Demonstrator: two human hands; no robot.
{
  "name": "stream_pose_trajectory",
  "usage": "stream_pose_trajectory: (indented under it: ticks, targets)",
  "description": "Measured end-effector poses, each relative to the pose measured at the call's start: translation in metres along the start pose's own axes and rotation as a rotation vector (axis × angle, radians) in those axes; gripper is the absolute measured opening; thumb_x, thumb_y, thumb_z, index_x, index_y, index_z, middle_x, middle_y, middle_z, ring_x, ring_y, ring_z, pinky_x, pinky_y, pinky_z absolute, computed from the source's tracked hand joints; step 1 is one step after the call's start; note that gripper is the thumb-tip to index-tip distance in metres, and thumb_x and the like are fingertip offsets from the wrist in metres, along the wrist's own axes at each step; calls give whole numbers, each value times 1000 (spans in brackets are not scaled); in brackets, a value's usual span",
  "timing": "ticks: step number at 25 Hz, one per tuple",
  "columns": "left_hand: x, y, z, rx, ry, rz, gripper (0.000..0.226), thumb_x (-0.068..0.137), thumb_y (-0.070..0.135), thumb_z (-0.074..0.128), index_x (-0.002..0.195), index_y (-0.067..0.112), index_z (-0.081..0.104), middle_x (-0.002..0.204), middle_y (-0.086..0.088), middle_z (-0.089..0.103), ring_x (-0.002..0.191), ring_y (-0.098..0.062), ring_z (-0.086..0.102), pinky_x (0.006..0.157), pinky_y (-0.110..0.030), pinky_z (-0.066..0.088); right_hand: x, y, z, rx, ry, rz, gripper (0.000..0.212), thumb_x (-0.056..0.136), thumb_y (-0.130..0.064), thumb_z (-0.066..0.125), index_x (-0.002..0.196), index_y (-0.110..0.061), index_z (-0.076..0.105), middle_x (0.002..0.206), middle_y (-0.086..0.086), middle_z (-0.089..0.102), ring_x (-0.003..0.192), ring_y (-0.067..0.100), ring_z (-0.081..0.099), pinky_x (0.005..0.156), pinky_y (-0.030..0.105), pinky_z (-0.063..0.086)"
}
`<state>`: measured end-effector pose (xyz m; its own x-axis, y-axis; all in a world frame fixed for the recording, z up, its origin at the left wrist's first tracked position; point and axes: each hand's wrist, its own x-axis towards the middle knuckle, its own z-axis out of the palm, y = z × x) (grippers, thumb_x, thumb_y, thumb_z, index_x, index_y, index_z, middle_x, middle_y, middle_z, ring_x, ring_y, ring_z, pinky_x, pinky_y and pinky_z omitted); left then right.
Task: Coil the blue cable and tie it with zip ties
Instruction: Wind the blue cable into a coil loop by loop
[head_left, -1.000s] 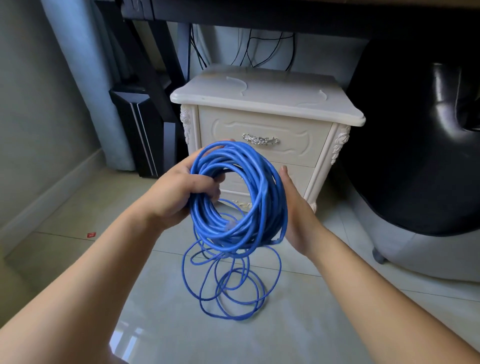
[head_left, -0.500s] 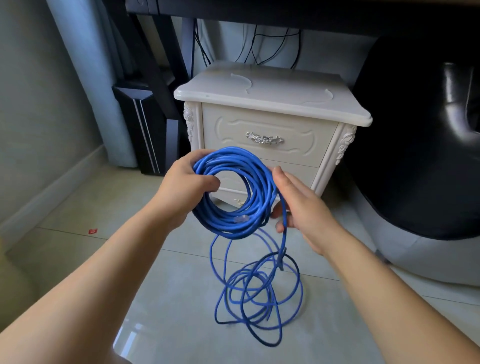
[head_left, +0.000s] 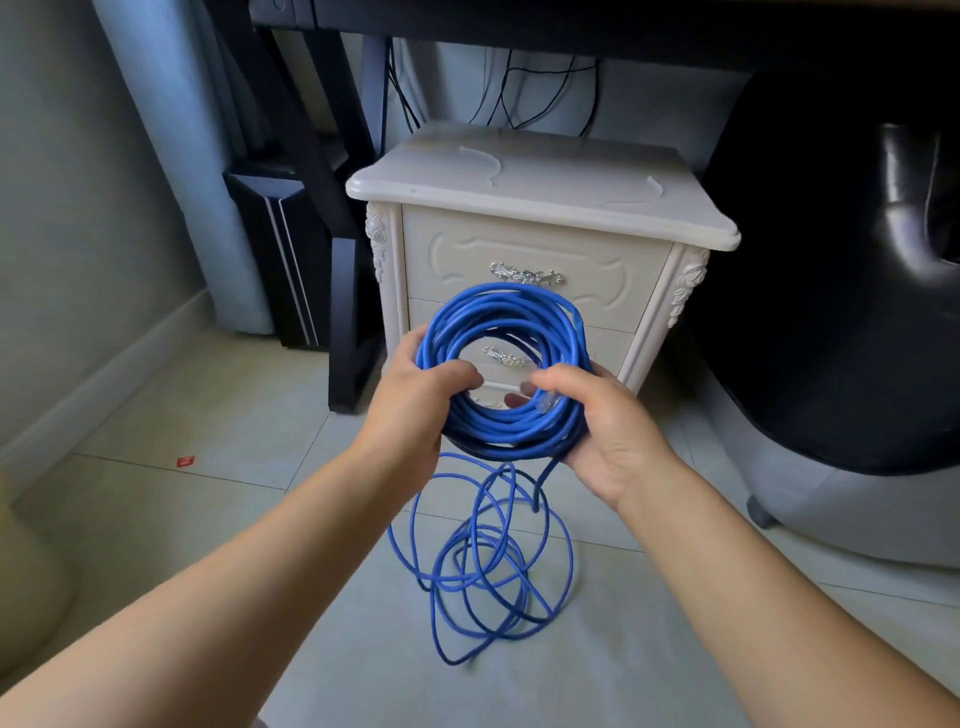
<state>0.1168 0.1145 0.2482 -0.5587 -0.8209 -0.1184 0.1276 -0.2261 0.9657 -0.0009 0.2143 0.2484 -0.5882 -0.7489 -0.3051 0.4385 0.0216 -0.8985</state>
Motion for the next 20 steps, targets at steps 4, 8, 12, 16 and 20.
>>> stream_pose_trajectory:
  ticks: [4,8,12,16,20]
  targets:
    - [-1,2,-5,196,-213,-139,29,85,20,73,111,21,61,78,2,65,69,-14,65,75,-33,55,0,-2,-12,-41,95,-56,30,64,5,57,91,-11,59,63,9,52,60,25,54,62,34,49]
    - [9,14,-20,491,-307,47,49,77,26,81,122,28,62,110,10,70,100,-3,67,84,-21,53,-8,-14,-15,-439,45,-280,40,54,-4,60,89,-23,64,57,-3,56,56,18,52,55,26,46]
    - [1,6,-11,933,-435,399,77,68,20,77,137,36,49,120,17,63,106,5,59,90,-13,46,-18,-14,-7,-1054,-117,-465,47,64,-12,68,100,-41,59,87,-16,67,77,3,62,70,18,49]
    - [-3,6,-5,913,-293,412,33,74,11,68,103,25,65,77,5,69,72,-10,64,67,-28,51,-25,-14,-1,-1015,-92,-489,50,70,-18,73,108,-40,51,96,-12,66,82,10,63,73,24,50]
    - [-2,9,-7,687,-207,302,15,72,6,66,81,19,63,60,2,61,53,-16,61,61,-34,54,-25,-30,-10,-661,-256,-271,65,73,-30,84,128,-37,49,112,-10,67,87,1,69,71,14,52]
